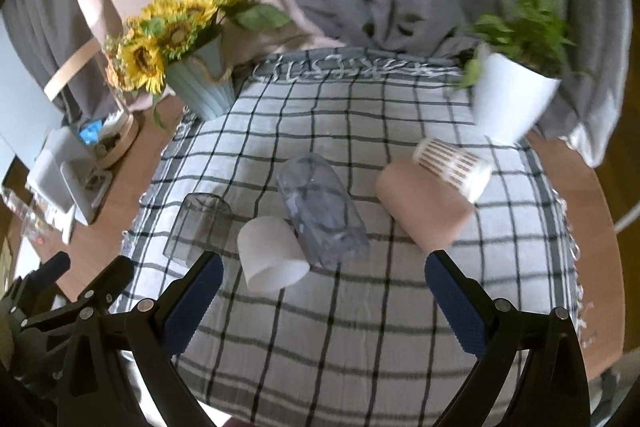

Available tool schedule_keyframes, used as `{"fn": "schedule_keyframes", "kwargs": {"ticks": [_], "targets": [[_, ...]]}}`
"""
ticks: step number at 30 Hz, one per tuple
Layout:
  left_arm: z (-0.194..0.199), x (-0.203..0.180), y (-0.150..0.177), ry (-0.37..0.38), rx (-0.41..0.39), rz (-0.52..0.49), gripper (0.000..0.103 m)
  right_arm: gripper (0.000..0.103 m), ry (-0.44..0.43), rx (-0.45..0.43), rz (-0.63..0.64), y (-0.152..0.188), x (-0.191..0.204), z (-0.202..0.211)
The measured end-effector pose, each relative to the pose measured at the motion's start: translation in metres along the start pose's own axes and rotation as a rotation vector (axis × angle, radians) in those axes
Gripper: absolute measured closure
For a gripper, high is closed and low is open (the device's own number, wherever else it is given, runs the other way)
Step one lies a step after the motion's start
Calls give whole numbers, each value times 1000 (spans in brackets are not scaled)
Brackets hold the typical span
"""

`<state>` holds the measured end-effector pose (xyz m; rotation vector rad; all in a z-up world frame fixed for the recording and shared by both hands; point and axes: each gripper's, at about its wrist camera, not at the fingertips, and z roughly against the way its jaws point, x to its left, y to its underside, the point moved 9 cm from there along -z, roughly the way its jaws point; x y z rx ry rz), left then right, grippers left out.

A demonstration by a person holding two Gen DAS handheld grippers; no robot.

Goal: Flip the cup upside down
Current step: 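Move the right gripper down to the clear plastic cup lying on its side, then close the right gripper around the clear plastic cup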

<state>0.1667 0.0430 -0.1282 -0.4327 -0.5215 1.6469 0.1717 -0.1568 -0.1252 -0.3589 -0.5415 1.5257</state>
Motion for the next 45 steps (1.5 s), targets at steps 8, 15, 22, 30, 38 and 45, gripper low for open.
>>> {"fn": "schedule_keyframes", "kwargs": {"ticks": [8,15,22,30,38,45], "targets": [[-33,4,-11,-30,58,73,0,2,-45,111,90,-30,14,-58],[-56,3,-16,-50,100,109,0,3,-83,241,148,-40,24,-105],[-76,-1,-21,-71,134,119,0,10,-121,357,141,-41,21,-143],[-98,0,-22,-95,167,114,0,16,-120,419,133,-39,19,-173],[-111,-4,-25,-96,187,101,0,23,-109,470,120,-33,17,-195],[-121,-2,-22,-109,214,88,0,27,-107,480,128,-31,20,-202]]}}
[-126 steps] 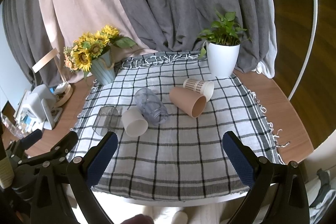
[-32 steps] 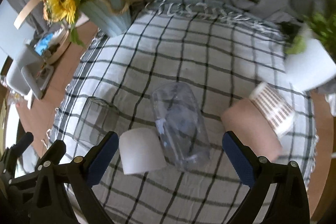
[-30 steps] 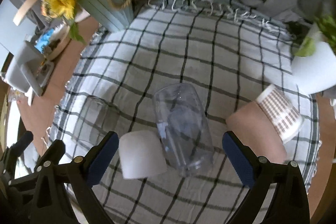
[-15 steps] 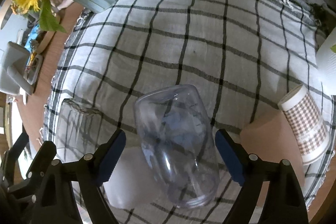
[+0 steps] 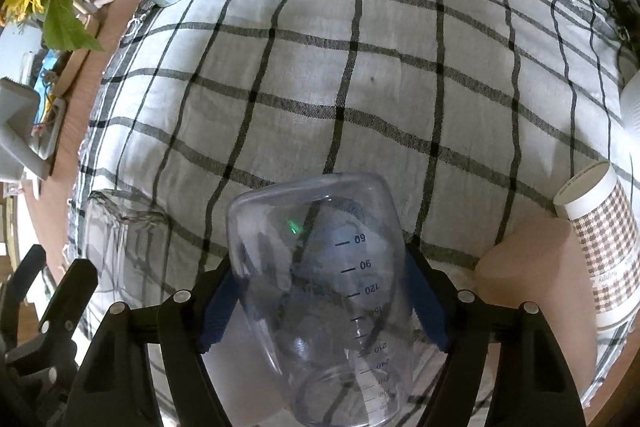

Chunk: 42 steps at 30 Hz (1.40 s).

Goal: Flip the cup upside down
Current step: 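Close the right gripper around the clear plastic cup, then lift the clear cup with the right gripper and carry it toward the left gripper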

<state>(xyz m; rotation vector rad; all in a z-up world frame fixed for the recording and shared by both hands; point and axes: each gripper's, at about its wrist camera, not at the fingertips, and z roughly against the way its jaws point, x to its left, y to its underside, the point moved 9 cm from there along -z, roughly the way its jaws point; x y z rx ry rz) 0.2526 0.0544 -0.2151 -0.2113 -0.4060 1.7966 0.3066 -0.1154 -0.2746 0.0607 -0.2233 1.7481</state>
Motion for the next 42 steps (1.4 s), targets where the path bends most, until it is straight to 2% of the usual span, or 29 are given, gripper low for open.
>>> {"fn": "schedule_keyframes", "kwargs": {"ticks": [8,15,27,34,42], "targets": [[9,-2,2,11,-16,-16,0,28,32,-21,35,5,4,12],[28,-6,2,30,-53,-29,0,29,46,-66,0,11,-1,36],[74,-14,13,70,-138,-68,0,29,50,-165,-40,51,-13,98],[87,-10,31,64,-154,-103,0,29,-33,-155,-108,89,-12,108],[83,2,57,43,-126,-121,0,29,-145,-80,-235,130,-14,83]]}}
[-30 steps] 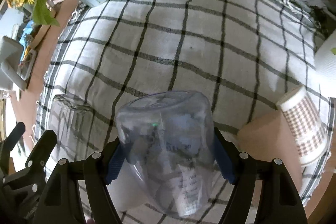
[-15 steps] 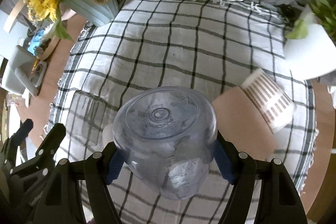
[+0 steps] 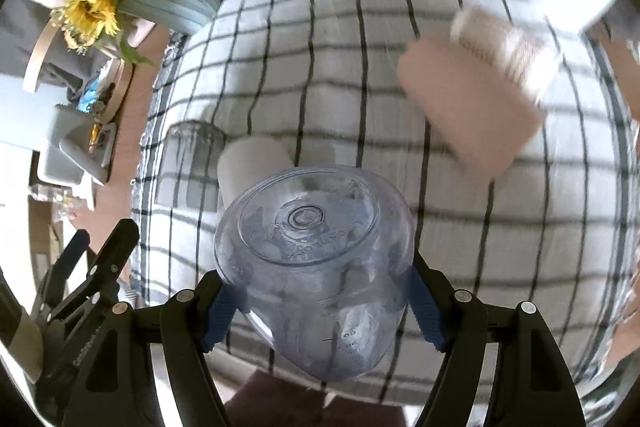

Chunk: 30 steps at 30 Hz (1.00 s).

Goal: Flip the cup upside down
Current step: 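Lift the clear cup with the right gripper and carry it toward the left gripper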

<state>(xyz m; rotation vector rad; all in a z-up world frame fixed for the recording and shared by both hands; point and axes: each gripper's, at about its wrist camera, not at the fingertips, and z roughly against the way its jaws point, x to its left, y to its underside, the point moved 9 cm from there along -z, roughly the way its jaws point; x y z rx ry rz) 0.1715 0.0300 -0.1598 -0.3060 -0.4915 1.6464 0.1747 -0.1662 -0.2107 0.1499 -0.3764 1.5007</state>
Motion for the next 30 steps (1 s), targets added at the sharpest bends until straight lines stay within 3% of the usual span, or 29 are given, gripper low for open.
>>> {"fn": "schedule_keyframes", "kwargs": {"ticks": [12,30], "targets": [[-31,-2,35,0,113,-35,0,29,16,67,-67,32,-13,-32],[-35,1,32,-14,112,-40,0,29,128,82,-82,21,-28,-58]]}}
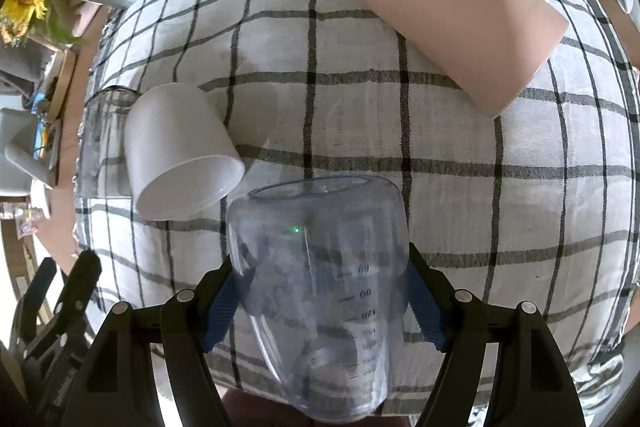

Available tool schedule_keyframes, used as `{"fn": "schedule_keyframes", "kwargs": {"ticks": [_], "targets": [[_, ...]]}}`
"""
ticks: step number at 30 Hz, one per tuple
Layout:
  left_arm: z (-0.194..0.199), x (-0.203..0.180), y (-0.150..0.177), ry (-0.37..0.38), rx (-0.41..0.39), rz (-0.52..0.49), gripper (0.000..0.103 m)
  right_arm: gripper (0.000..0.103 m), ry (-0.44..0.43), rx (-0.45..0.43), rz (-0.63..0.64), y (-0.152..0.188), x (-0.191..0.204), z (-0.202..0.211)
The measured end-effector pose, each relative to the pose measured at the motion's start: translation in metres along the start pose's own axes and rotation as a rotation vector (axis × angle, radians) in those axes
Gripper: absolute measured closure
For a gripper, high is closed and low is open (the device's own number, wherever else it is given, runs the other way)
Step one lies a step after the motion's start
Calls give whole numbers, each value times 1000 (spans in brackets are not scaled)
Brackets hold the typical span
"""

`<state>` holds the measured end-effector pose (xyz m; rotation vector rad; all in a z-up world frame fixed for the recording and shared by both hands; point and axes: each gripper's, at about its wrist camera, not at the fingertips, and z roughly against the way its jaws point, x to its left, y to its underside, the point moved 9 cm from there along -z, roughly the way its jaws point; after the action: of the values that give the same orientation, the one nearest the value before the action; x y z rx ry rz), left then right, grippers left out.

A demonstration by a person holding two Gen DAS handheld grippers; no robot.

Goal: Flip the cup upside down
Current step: 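Lift the clear cup with the right gripper and carry it toward the left gripper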

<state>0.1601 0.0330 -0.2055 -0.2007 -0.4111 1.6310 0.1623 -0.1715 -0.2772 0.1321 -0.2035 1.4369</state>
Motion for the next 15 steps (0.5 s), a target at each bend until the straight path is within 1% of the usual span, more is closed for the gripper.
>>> {"fn": "schedule_keyframes", "kwargs": {"ticks": [6,7,10,12,15], "targets": [[-1,0,-1,-3,1,-3,0,29,8,2,1,-1,-1,-3],[-1,0,-1,-4,0,-5,0,28,8,2,3,-1,0,-3],[0,-2,0,-4,-1,-8,0,18,3,-12,14,-3,3,0],[1,-2,-1,-13,-7,-13,0,18,-9,-26,22,-3,5,4],[7,-6,-1,10,-10,-16,0,18,-29,-57,4,-1,1,19]]}}
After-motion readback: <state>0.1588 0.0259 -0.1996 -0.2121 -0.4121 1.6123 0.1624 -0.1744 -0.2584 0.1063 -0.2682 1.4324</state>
